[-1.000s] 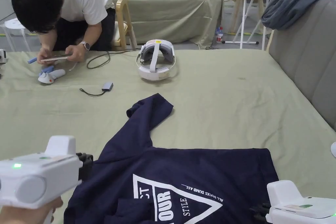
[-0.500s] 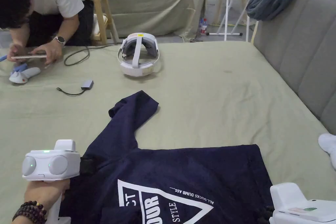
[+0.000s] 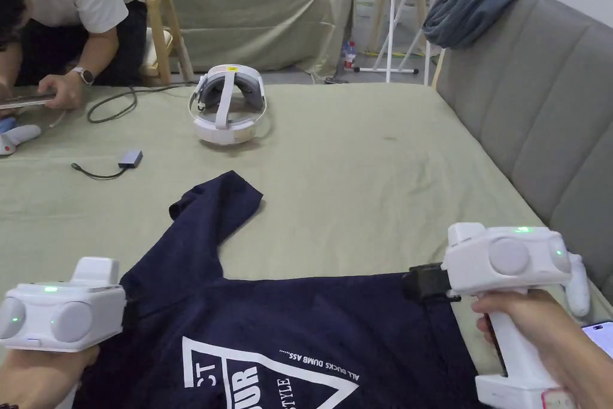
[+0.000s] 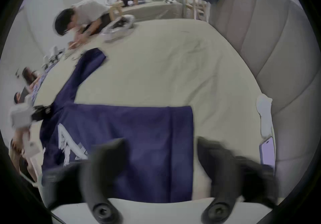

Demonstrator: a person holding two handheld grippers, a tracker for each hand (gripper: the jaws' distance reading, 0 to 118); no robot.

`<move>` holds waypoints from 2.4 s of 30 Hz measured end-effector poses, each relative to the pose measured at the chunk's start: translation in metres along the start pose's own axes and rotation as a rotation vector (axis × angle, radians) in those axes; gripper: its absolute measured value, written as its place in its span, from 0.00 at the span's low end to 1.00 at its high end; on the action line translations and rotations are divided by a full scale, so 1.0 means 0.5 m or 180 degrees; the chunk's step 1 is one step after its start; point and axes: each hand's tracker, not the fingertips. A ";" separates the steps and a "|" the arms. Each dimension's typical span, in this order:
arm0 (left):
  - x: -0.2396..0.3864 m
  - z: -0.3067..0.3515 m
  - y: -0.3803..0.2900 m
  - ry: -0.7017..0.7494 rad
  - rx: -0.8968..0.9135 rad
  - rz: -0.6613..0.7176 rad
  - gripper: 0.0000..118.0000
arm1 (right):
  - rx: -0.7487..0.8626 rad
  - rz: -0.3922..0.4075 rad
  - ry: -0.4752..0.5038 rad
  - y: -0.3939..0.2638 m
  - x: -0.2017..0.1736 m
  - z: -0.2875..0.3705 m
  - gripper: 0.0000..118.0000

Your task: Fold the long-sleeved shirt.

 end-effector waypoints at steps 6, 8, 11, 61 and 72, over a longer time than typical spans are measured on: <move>-0.032 0.042 0.039 -0.0167 0.0198 0.0172 0.09 | -0.0549 -0.0035 -0.0193 0.087 0.022 -0.145 0.68; -0.038 0.048 0.047 -0.0204 0.0223 0.0201 0.09 | -0.0678 -0.0110 -0.0141 0.077 0.012 -0.162 0.67; -0.033 0.046 0.047 -0.0188 0.0213 0.0177 0.09 | -0.0638 0.0082 -0.0284 0.064 -0.014 -0.164 0.60; -0.056 0.813 0.899 0.0102 0.2964 0.0513 0.08 | 0.3051 -0.0042 -0.0187 0.673 -0.099 0.892 0.07; -0.055 0.468 0.749 0.0213 0.2265 0.0326 0.08 | 0.2415 -0.0080 -0.0166 0.634 -0.071 0.525 0.08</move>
